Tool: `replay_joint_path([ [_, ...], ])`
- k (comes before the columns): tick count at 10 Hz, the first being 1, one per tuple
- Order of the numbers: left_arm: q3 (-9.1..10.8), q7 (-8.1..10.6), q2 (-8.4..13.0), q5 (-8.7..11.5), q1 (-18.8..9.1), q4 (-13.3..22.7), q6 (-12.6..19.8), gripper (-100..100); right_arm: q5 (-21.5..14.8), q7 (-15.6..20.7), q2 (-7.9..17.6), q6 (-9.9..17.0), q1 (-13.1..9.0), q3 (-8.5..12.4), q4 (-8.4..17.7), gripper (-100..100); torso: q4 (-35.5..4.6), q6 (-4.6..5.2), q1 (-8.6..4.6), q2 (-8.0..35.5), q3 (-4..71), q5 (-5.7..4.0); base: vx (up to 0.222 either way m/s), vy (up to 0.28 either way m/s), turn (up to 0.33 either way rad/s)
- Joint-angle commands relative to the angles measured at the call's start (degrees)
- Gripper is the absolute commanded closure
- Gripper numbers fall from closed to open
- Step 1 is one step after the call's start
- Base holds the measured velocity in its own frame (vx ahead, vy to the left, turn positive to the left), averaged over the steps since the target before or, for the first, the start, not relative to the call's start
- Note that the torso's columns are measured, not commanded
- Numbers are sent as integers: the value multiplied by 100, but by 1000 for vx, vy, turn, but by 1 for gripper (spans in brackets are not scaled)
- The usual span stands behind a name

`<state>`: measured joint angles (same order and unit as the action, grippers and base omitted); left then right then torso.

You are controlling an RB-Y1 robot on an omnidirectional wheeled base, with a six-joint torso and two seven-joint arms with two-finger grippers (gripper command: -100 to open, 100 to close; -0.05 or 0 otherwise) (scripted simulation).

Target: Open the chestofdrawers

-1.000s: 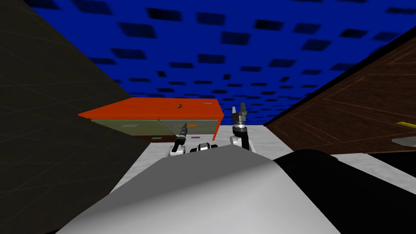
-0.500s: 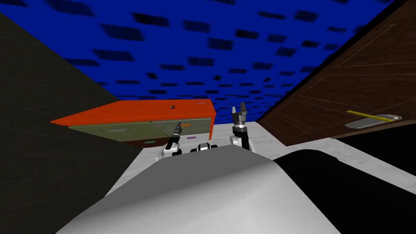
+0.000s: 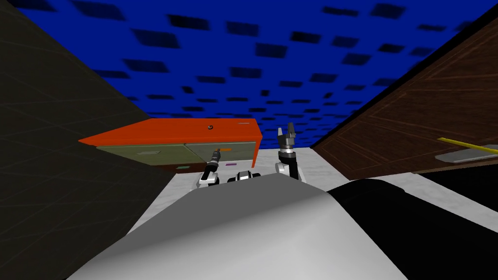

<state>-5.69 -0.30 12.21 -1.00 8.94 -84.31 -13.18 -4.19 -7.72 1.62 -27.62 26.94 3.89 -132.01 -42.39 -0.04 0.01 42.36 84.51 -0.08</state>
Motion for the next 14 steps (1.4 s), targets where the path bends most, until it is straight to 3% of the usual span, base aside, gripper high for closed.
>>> replay_joint_path([
  [1,-197,-146,-179,-112,216,-293,26,100,0,0,0,0,0,0,0,0,1,-9,-2,3,-1,-2,30,46,110],
  [4,-428,-299,-401,-237,433,-542,50,100,0,0,0,0,-1,0,0,0,1,-1,0,1,1,3,35,59,117],
  [5,-395,-278,-387,-222,421,-466,38,100,0,0,0,0,-1,0,0,0,-5,-2,-3,3,2,-1,17,22,2],
  [9,-299,-130,-104,-112,450,-796,215,100,0,0,-1,1,-4,-2,1,0,-21,12,-26,45,-24,-5,-163,-18,-51],
  [10,-313,-159,-151,-131,486,-722,244,100,0,0,-1,1,-4,-2,1,0,-29,8,-24,43,-19,-10,-81,10,-8],
  [14,-314,-80,11,-79,619,-962,186,100,0,0,-1,1,-4,-2,1,0,-27,5,-25,48,-25,-9,-196,9,4],
])
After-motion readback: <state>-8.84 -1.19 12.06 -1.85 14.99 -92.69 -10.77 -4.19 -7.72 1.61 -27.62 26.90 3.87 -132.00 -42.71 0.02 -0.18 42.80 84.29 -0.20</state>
